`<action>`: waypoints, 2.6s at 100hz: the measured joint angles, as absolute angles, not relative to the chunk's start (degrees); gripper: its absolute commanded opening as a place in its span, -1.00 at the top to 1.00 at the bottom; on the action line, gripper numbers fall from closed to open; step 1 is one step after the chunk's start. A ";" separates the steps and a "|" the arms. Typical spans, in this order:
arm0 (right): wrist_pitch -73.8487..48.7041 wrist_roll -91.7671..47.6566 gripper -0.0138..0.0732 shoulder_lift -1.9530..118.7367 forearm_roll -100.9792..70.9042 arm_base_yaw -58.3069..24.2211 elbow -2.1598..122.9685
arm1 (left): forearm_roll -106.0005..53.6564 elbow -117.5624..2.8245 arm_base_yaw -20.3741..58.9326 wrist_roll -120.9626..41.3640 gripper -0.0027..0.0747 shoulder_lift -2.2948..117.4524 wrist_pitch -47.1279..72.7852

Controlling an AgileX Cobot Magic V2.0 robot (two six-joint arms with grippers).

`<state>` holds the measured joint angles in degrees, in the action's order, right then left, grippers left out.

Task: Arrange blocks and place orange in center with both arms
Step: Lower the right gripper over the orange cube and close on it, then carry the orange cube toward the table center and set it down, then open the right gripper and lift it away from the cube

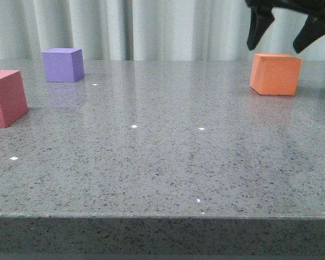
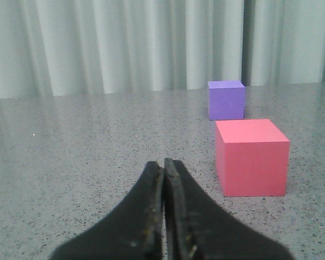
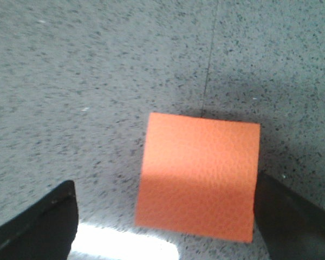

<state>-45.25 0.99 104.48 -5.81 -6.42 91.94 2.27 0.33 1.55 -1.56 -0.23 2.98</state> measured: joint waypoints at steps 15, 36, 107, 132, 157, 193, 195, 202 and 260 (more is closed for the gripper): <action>-45.09 3.18 -0.80 107.01 -2.63 -6.42 92.09 | 2.27 0.33 1.55 -1.56 0.98 -0.23 2.98; -44.74 3.67 -0.56 108.28 -1.90 -6.42 92.09 | 2.27 0.33 1.55 -1.56 0.98 -0.23 2.98; -51.37 17.42 -0.15 106.03 3.10 -20.85 100.14 | 2.27 0.33 1.55 -1.56 0.98 -0.23 2.98; -50.78 31.95 -0.15 110.51 11.30 -31.14 102.77 | 2.27 0.33 1.55 -1.56 0.98 -0.23 2.98; -50.78 37.64 -0.15 116.75 13.08 -34.91 111.33 | 2.27 0.33 1.55 -1.56 0.98 -0.23 2.98; -52.21 39.53 -0.15 122.39 13.20 -36.81 115.52 | 2.27 0.33 1.55 -1.56 0.98 -0.23 2.98; -52.19 39.53 -0.16 122.57 13.20 -36.81 115.52 | 2.27 0.33 1.55 -1.56 0.98 -0.23 2.98; -52.18 39.62 -0.17 122.63 13.20 -36.81 115.63 | 2.27 0.33 1.55 -1.56 0.98 -0.23 2.98; -51.22 37.21 -0.81 120.65 12.52 -36.45 115.63 | 2.27 0.33 1.55 -1.56 0.98 -0.23 2.98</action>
